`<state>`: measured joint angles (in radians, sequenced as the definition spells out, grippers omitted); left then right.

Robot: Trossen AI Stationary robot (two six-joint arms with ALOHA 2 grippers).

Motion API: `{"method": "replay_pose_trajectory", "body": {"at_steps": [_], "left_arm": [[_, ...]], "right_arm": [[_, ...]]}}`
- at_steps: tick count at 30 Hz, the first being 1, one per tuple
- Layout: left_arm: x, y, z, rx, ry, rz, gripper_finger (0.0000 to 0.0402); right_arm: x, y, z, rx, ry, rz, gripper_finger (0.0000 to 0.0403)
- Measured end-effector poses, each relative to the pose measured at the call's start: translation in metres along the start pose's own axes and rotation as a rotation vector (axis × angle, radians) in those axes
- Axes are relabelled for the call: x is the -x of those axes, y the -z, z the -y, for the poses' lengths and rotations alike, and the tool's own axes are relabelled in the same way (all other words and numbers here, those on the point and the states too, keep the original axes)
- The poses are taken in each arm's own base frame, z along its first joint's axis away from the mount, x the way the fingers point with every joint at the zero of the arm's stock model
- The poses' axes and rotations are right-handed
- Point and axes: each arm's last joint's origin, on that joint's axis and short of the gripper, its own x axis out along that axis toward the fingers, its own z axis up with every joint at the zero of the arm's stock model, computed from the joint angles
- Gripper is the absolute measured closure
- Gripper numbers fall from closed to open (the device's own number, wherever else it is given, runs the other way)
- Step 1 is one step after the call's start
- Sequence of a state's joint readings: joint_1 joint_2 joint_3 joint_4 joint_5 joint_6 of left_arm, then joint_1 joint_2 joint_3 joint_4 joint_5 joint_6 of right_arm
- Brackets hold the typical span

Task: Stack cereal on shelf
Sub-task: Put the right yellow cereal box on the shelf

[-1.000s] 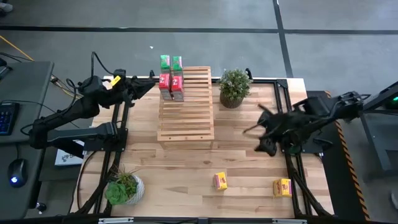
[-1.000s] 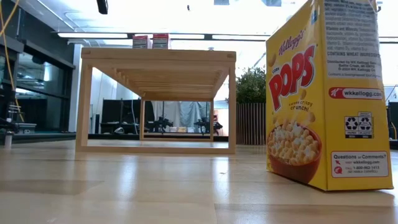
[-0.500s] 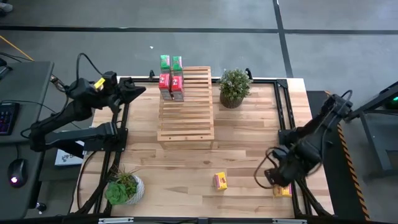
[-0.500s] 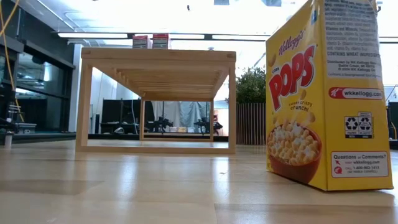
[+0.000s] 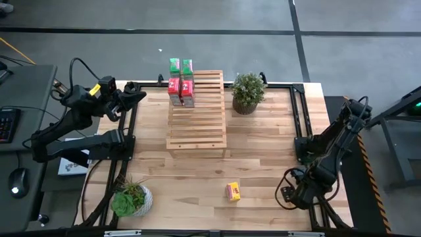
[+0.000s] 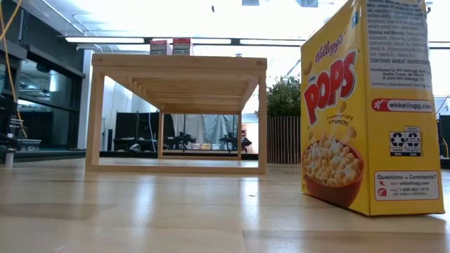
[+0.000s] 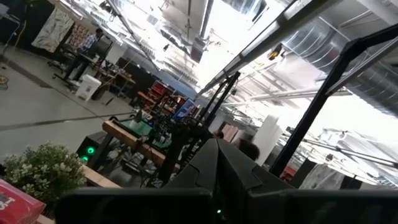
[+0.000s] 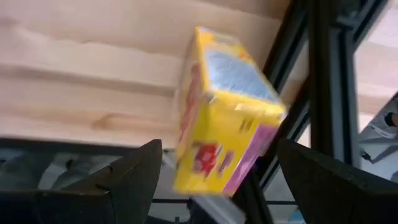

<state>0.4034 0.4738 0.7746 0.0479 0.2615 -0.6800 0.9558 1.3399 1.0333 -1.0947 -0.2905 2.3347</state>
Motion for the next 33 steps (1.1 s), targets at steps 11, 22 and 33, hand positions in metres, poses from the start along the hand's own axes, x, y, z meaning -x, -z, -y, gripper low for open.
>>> {"method": "replay_pose_trajectory", "body": {"at_steps": [11,22,33], "left_arm": [[0.0,0.0,0.0,0.023,-0.002,0.003,0.0401],[0.0,0.0,0.0,0.024,-0.005,0.006,0.0401],[0.0,0.0,0.0,0.024,-0.006,0.007,0.0401]], "right_arm": [[-0.031,-0.013,-0.001,0.007,-0.004,-0.031,0.0091],[-0.041,-0.018,0.0,0.011,0.002,-0.032,0.0104],[-0.041,-0.017,-0.001,0.022,-0.008,-0.04,0.02]]}}
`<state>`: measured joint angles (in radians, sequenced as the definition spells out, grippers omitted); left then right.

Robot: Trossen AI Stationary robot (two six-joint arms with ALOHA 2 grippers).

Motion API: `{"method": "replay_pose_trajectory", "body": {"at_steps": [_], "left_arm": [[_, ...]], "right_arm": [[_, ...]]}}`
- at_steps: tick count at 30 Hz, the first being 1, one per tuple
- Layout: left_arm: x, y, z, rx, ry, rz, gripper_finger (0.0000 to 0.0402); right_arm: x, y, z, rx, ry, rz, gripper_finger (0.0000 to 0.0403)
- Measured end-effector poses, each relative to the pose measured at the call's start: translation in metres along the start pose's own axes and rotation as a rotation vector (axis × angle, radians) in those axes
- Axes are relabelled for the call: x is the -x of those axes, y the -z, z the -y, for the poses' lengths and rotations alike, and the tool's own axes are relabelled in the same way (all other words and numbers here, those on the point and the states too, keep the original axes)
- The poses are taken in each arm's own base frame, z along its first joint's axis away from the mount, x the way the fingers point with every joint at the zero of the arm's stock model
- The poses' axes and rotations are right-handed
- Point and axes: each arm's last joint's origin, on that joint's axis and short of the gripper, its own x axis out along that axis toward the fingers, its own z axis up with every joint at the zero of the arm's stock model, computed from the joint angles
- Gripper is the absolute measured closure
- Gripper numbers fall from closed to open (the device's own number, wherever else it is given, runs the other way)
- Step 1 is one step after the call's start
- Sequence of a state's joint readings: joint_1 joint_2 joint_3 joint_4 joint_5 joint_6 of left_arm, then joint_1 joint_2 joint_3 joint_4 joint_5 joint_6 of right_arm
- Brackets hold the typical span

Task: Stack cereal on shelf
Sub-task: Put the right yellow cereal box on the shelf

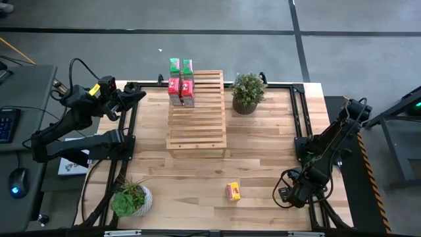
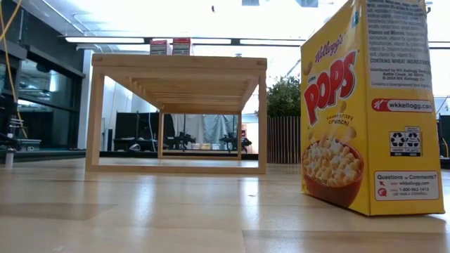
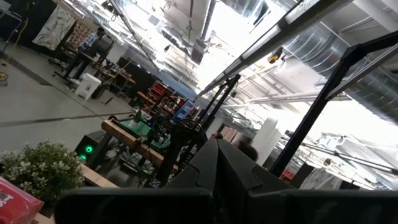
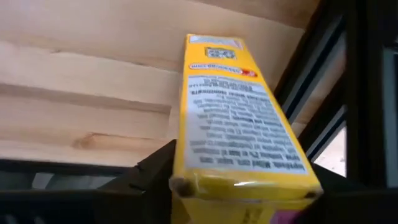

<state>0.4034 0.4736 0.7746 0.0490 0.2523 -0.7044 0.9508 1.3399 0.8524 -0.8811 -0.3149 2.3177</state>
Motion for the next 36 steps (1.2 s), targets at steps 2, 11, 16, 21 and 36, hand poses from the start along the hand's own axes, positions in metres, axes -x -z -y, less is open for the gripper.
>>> {"method": "replay_pose_trajectory", "body": {"at_steps": [2,11,16,21,36], "left_arm": [[0.0,0.0,0.0,0.0,0.0,0.0,0.0401],[0.0,0.0,0.0,-0.007,-0.001,0.001,0.0401],[0.0,0.0,0.0,-0.008,-0.001,0.002,0.0402],[0.0,0.0,0.0,-0.002,-0.001,0.002,0.0402],[0.0,-0.001,0.001,-0.002,0.002,0.01,0.0401]], "right_arm": [[0.003,0.002,-0.002,0.038,-0.021,0.002,0.0215],[0.054,0.028,-0.01,0.331,-0.241,-0.044,0.0264],[0.127,0.037,-0.015,0.423,-0.627,0.012,0.0267],[0.216,0.023,-0.036,0.437,-1.088,0.373,0.0267],[0.335,-0.066,-0.14,0.906,-0.685,0.954,0.0268]]}}
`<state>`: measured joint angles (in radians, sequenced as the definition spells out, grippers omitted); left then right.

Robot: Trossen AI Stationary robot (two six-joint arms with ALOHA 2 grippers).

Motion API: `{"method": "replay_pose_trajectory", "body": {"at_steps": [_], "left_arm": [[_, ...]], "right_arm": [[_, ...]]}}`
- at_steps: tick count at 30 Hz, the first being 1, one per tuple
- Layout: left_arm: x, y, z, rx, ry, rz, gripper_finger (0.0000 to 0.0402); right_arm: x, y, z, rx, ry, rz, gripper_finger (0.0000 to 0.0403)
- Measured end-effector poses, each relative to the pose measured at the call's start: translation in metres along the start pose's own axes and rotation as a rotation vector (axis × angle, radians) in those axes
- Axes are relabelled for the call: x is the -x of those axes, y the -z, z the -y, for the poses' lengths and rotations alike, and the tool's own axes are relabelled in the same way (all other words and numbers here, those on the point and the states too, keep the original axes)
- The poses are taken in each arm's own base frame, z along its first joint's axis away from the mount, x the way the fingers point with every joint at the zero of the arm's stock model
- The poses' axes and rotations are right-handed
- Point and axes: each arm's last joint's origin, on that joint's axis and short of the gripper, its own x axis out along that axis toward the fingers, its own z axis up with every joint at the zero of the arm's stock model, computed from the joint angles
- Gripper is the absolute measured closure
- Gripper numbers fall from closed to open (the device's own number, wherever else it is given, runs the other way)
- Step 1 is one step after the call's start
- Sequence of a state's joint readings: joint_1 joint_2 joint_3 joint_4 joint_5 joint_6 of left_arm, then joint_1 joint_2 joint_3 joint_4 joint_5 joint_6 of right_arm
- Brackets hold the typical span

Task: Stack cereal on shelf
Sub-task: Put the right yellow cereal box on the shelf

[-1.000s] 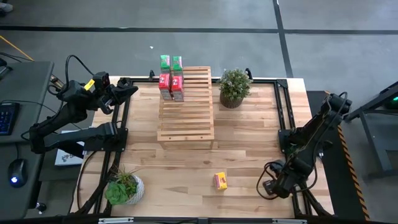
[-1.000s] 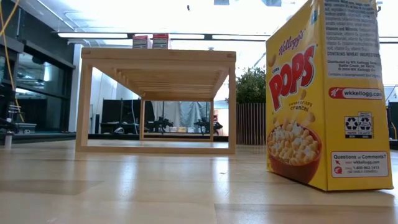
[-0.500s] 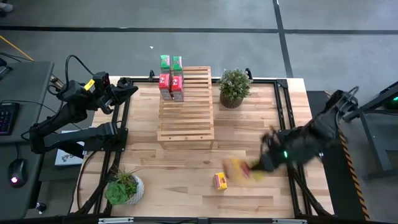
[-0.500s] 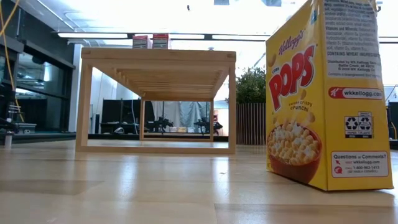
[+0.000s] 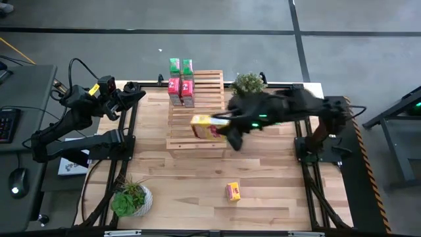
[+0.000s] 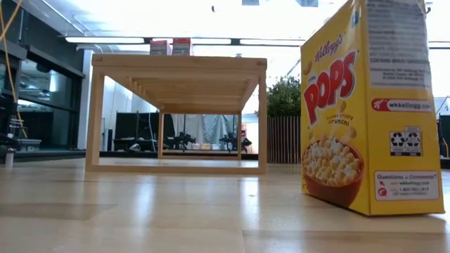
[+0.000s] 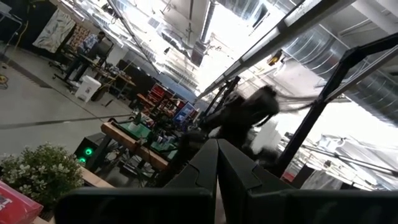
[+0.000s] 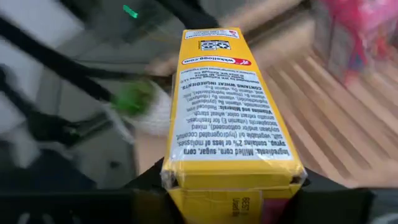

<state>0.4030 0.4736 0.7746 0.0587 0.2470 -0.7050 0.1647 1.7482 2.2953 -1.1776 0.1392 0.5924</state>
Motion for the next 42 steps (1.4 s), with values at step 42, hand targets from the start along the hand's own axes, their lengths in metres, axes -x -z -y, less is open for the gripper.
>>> {"method": "replay_pose_trajectory", "body": {"at_steps": [42], "left_arm": [[-0.128,0.09,-0.009,-0.392,-0.33,-0.698,0.0401]], "right_arm": [[-0.097,0.036,0.079,0.211,0.154,-0.399,0.0268]]}}
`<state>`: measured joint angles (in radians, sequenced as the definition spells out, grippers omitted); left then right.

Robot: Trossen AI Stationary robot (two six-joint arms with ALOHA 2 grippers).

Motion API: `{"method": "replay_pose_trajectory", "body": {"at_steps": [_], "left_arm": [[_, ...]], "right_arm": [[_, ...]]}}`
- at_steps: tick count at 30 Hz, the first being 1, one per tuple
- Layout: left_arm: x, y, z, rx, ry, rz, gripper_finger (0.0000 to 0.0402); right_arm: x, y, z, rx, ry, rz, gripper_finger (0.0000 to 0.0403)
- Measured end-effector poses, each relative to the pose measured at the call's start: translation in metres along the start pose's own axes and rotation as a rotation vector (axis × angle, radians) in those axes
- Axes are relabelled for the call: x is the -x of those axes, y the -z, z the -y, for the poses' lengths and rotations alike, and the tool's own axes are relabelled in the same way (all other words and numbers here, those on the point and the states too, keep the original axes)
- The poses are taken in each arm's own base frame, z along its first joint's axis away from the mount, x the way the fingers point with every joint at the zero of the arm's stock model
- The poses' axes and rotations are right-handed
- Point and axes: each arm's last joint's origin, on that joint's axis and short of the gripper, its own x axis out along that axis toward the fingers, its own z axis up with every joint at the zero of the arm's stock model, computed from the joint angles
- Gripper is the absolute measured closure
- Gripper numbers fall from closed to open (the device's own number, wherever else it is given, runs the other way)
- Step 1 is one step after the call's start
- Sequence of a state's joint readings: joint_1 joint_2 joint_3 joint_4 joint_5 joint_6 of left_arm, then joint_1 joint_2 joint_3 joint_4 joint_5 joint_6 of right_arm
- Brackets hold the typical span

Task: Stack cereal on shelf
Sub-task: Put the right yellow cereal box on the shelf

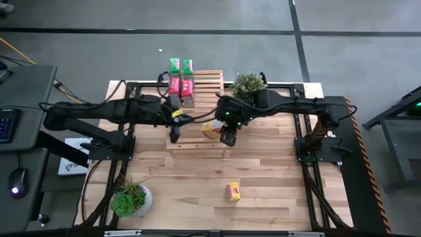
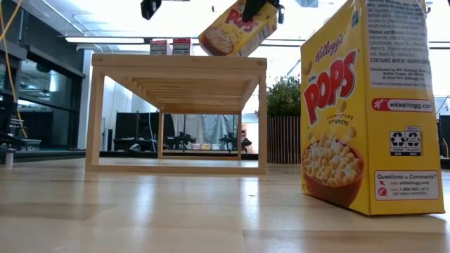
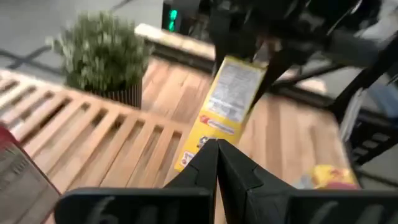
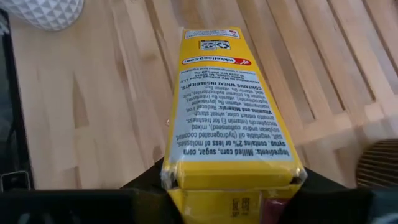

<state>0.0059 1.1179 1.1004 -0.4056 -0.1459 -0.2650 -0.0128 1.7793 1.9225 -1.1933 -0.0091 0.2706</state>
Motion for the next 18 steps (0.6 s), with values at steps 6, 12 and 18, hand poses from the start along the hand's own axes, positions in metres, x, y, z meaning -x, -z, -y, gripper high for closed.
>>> {"method": "replay_pose_trajectory", "body": {"at_steps": [6,12,18], "left_arm": [[-0.026,0.01,0.001,-0.002,-0.024,-0.079,0.0401],[-0.038,0.015,0.002,-0.004,-0.023,-0.118,0.0401],[-0.052,0.024,0.002,-0.013,-0.028,-0.186,0.0402]], "right_arm": [[-0.011,-0.004,-0.001,0.019,-0.006,-0.003,0.0268],[-0.011,-0.005,-0.002,0.019,-0.01,0.005,0.0268],[-0.012,-0.006,-0.002,0.02,-0.006,0.012,0.0268]]}}
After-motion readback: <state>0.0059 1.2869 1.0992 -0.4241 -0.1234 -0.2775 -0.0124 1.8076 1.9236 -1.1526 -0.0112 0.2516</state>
